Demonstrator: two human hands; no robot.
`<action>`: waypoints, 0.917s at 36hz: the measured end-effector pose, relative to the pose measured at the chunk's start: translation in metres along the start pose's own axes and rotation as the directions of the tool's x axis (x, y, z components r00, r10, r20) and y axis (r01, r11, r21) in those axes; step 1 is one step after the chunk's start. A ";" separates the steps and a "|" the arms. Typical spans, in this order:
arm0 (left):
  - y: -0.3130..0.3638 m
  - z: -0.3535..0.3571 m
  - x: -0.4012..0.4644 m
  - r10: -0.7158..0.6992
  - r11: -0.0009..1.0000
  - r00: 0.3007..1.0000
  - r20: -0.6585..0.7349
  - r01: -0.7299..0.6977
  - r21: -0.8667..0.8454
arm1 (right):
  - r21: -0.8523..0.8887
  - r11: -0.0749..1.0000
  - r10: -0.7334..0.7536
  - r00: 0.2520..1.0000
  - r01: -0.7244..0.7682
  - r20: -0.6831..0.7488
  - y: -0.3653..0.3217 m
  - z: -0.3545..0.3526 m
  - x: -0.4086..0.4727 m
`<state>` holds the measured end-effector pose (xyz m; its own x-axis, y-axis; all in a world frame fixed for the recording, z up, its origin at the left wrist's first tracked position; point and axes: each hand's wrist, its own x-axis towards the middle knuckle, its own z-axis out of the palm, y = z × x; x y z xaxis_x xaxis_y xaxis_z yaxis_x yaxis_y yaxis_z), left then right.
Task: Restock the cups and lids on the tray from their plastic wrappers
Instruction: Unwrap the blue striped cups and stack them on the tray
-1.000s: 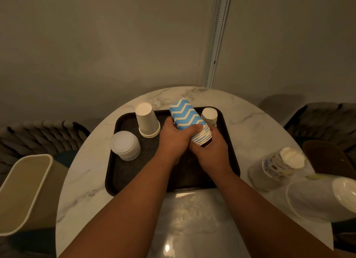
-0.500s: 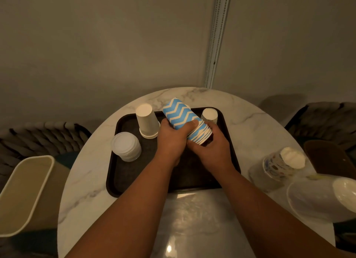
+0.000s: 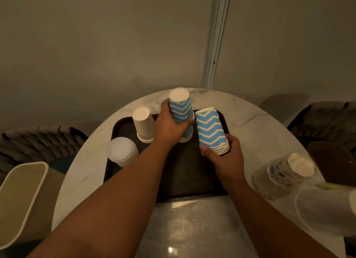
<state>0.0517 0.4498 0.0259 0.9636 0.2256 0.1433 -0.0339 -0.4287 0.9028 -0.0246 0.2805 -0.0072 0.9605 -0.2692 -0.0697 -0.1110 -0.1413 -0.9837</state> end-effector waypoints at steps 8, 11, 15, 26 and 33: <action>-0.036 0.018 -0.007 -0.155 0.984 0.985 0.077 0.147 0.103 | 0.005 1.000 0.016 0.999 -0.016 0.048 -0.004 -0.003 0.007; -0.042 0.021 -0.007 -0.173 0.981 0.982 0.081 0.164 0.106 | 0.021 0.999 0.025 0.998 -0.027 0.065 -0.005 -0.002 0.008; -0.044 0.023 -0.006 -0.192 0.978 0.976 0.099 0.182 0.101 | 0.055 0.998 0.031 0.996 -0.036 0.084 -0.008 0.001 0.008; 0.003 -0.007 -0.036 -0.115 0.988 0.953 -0.279 0.081 -0.132 | 0.275 0.959 0.031 0.987 -0.074 0.160 -0.016 0.016 0.008; 0.034 -0.003 -0.051 -0.339 0.756 0.921 0.192 0.388 -0.527 | 0.267 0.960 0.014 0.971 -0.080 0.238 -0.027 0.028 0.000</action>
<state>0.0002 0.4265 0.0504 0.9500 0.1847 -0.2516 0.2086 0.2241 0.9520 -0.0143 0.3114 0.0150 0.9919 -0.0371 -0.1213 -0.1150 0.1398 -0.9835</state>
